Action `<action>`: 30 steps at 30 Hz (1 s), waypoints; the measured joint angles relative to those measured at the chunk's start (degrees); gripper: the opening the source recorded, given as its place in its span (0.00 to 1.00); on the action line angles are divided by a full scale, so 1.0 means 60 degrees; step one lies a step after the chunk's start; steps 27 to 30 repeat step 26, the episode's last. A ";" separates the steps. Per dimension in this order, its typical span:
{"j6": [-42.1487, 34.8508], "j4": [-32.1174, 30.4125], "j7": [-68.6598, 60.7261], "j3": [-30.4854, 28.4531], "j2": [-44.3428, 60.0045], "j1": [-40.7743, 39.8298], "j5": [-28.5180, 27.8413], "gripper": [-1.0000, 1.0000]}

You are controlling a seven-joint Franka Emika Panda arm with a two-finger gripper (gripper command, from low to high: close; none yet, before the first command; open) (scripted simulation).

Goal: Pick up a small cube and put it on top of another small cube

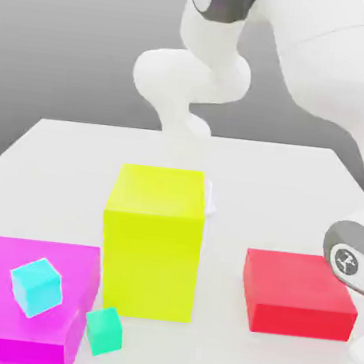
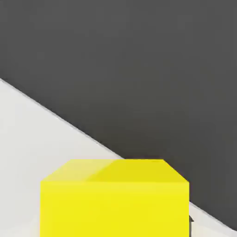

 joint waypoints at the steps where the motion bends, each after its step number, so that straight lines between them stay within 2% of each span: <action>1: -0.0199 -0.0119 -0.0059 -0.0012 -0.0315 -0.0123 0.0094 0.00; 8: -0.0833 -0.1397 -0.0170 -0.1266 -0.2243 -0.1663 0.0431 0.00; 14: -0.1249 -0.2581 -0.0493 -0.2448 -0.3982 -0.3033 0.1089 0.00; 18: -0.1654 -0.3530 -0.0953 -0.3517 -0.5446 -0.4869 0.1881 0.00; 20: -0.1448 -0.3908 -0.1176 -0.3577 -0.5633 -0.5934 0.2235 0.00; 22: -0.0776 -0.4159 -0.1270 -0.3267 -0.5214 -0.6250 0.2377 0.00; 23: -0.0419 -0.4263 -0.1285 -0.3090 -0.4962 -0.6033 0.2395 1.00; 30: -0.0419 -0.4263 -0.1285 -0.3090 -0.4962 -0.5929 0.2396 1.00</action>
